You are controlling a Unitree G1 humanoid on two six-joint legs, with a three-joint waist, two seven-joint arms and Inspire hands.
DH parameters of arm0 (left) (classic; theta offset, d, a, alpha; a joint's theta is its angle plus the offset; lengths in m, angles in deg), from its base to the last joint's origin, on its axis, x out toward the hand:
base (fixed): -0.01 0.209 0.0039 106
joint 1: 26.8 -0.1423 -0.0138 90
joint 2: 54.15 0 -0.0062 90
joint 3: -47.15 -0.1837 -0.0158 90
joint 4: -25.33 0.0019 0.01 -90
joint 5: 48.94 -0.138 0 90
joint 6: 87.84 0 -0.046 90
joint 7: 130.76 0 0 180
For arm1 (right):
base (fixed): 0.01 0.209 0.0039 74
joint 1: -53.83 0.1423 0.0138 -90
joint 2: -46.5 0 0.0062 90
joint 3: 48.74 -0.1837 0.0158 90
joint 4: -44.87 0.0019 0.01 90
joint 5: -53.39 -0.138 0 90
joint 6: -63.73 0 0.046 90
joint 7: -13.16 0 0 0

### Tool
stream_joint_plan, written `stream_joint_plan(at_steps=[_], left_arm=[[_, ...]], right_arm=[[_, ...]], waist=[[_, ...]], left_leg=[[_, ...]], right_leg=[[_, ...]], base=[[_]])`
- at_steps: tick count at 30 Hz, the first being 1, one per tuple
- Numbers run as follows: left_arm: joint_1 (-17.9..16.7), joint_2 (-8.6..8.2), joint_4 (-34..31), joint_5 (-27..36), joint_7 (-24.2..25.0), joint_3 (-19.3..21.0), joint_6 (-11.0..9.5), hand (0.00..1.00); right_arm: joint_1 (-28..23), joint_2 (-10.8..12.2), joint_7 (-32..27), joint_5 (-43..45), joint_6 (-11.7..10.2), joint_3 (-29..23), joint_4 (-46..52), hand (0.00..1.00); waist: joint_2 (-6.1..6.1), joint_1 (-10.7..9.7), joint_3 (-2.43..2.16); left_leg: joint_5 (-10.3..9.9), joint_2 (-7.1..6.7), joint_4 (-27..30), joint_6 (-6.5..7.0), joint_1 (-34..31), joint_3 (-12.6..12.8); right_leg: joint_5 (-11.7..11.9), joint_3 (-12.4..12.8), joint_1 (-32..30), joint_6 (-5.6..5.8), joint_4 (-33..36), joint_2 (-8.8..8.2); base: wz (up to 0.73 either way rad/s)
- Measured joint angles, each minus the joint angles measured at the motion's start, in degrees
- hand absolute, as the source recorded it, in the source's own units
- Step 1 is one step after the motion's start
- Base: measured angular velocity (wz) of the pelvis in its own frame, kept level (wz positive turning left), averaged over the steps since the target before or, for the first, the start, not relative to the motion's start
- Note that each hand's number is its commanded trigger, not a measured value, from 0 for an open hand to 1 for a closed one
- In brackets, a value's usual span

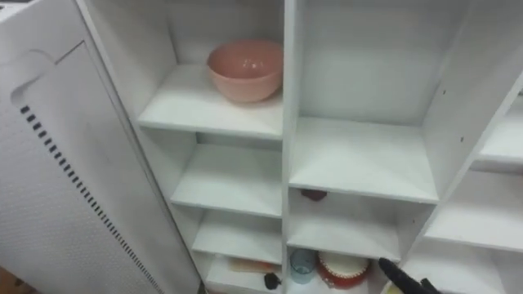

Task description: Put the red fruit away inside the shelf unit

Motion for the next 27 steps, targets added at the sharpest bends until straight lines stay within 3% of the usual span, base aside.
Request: stream_joint_plan(at_steps=[2, 6, 10, 14, 20, 23, 27], left_arm=[[-2.23, 0.10, -1.61, -0.57, 0.42, 1.86, -1.01, 0.00], [-4.13, 0.16, -4.63, -4.27, 1.53, 4.37, -2.11, 0.00], [-7.83, -0.51, -6.34, -7.94, 2.33, 6.15, -3.36, 0.00], [-11.31, -1.46, -6.99, -9.39, 2.24, 6.93, -3.49, 0.00], [-15.51, -3.99, -8.19, -9.84, 1.14, 12.02, -5.43, 0.00], [-16.99, -4.62, -8.20, -11.38, 0.72, 14.52, -5.75, 0.00], [-17.80, -4.70, -8.19, -11.42, 0.09, 14.89, -5.74, 0.00]], right_arm=[[-6.05, 0.06, 0.92, 5.80, 0.57, -0.03, 0.32, 0.00], [-15.14, 0.31, 1.52, 13.75, 0.95, -0.03, 1.05, 0.00], [-21.90, 3.11, 1.88, 18.18, 0.94, -0.29, 1.18, 0.00], [-25.37, 6.39, 2.71, 23.00, 0.89, -0.36, 1.62, 0.00], [-29.70, 9.03, 3.84, 29.28, -0.91, -1.61, 2.90, 0.00], [-30.43, 10.21, 3.36, 33.67, -1.30, -2.84, 1.91, 0.00], [-30.21, 10.57, 3.26, 38.27, -1.31, -2.75, 0.60, 0.00]], waist=[[-0.29, -1.16, -0.85], [-1.37, -1.76, -1.63], [-1.81, -2.26, -1.43], [-1.25, -3.76, -1.13], [-0.25, -4.58, -1.03], [-0.19, -4.34, -0.95], [-0.54, -4.37, -0.94]], left_leg=[[0.79, 0.05, -4.37, 0.20, 5.39, 1.80], [0.96, 0.17, -7.71, 0.30, 11.33, 3.46], [0.95, 0.43, -11.50, 0.30, 18.17, 4.13], [0.79, 0.86, -13.15, 0.45, 21.83, 4.85], [0.83, 0.85, -14.65, 0.34, 24.09, 4.96], [0.76, 1.13, -15.27, 0.13, 25.48, 6.13], [0.74, 1.20, -15.50, 0.10, 25.90, 6.63]], right_leg=[[0.60, -0.03, 4.99, 0.61, -3.70, 0.41], [1.04, 0.14, 11.13, 1.28, -7.60, 0.94], [2.06, 0.67, 17.79, 1.82, -12.33, 1.90], [2.49, 1.42, 20.97, 2.15, -14.41, 2.55], [3.36, 2.19, 23.20, 2.08, -16.29, 3.34], [3.36, 3.51, 23.69, 2.07, -16.29, 3.72], [3.40, 4.01, 23.73, 2.00, -16.22, 3.80]], base=[[-0.02], [-0.04], [-0.12], [-0.08], [-0.07], [-0.18], [-0.08]])
